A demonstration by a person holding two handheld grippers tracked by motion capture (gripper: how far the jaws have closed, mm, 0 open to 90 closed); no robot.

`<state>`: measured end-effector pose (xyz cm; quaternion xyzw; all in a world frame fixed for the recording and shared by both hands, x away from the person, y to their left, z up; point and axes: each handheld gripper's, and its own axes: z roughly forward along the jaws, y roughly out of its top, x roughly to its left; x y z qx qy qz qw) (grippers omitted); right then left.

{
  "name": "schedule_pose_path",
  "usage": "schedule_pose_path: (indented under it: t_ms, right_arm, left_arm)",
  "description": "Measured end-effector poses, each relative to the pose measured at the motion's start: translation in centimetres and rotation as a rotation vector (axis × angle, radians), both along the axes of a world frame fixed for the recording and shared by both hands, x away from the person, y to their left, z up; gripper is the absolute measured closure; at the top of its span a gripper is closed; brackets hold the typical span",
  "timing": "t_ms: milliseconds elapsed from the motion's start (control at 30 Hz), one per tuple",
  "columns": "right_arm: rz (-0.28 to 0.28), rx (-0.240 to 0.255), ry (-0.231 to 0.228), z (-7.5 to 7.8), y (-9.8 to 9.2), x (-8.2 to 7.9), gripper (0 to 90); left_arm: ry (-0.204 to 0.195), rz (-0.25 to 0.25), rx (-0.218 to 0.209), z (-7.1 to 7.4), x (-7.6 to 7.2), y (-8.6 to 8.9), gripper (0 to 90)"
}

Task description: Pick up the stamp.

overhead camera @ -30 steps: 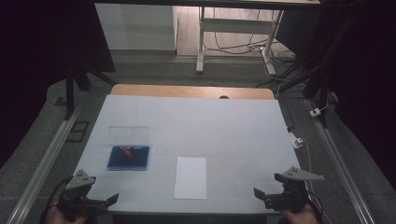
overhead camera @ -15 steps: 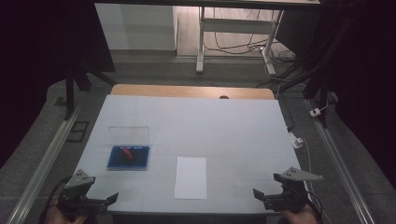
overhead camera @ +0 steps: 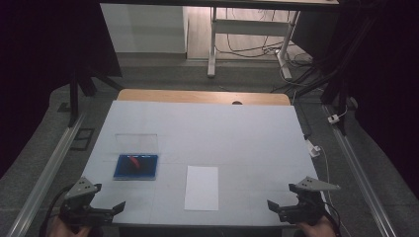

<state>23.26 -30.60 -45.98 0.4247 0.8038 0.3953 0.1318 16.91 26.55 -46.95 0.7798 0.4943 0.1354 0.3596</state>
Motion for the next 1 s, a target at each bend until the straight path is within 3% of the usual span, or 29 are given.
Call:
schedule_pose_path:
  t_ms: [100,500,733,1000]
  right_arm:
    - [0.005,-0.008,0.0,0.0,0.0,0.0,0.0]
    - [0.019,-0.015,0.006,0.0,0.2,0.0,0.0]
    - [0.016,-0.013,0.007,-0.1,0.2,0.0,0.0]
    - [0.02,-0.018,0.008,-0.1,0.2,0.0,0.0]
  left_arm:
    - [0.008,-0.008,-0.012,-0.1,0.4,0.0,0.0]
    - [-0.037,-0.028,0.016,-0.4,2.0,-1.0,0.0]
    - [-0.042,-0.024,-0.008,-0.6,3.2,-1.5,0.0]
    - [-0.036,-0.028,0.034,-0.9,4.6,-1.9,0.0]
